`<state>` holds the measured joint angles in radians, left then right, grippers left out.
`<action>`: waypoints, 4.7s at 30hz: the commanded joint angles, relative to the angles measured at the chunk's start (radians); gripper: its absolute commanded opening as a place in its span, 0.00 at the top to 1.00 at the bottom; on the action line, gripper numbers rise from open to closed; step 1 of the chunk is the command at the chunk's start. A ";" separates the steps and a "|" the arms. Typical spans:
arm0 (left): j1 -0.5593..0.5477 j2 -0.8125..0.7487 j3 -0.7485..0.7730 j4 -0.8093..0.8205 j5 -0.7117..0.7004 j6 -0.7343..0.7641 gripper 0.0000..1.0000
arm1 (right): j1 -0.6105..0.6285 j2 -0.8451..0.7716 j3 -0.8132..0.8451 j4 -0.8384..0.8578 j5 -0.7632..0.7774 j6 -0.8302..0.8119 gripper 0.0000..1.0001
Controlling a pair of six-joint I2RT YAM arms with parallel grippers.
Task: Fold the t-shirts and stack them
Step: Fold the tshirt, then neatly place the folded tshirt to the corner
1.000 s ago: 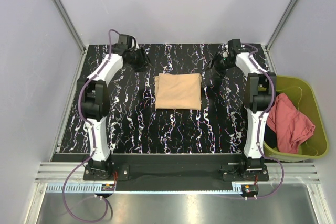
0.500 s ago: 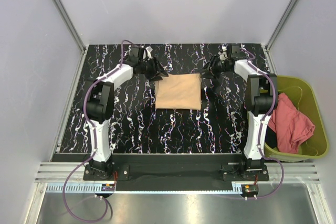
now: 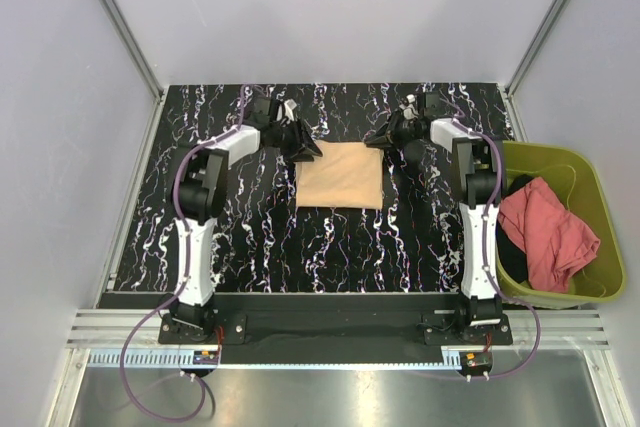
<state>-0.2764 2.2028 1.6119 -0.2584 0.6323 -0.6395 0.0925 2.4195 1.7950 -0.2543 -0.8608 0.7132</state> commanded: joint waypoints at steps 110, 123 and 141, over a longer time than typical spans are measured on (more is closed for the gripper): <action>0.149 -0.226 -0.107 -0.122 -0.169 0.201 0.17 | -0.011 -0.620 -0.284 -0.301 -0.032 -0.058 0.40; 0.072 -0.065 -0.066 -0.047 -0.241 0.213 0.15 | -0.011 -0.934 -0.626 -0.322 -0.024 -0.106 0.40; 0.089 0.049 -0.076 0.097 -0.083 0.093 0.90 | -0.010 -1.034 -0.707 -0.396 -0.001 -0.162 0.41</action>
<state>-0.2005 2.2169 1.5288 -0.1917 0.5064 -0.5419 0.0776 1.4357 1.0939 -0.6315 -0.8734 0.5800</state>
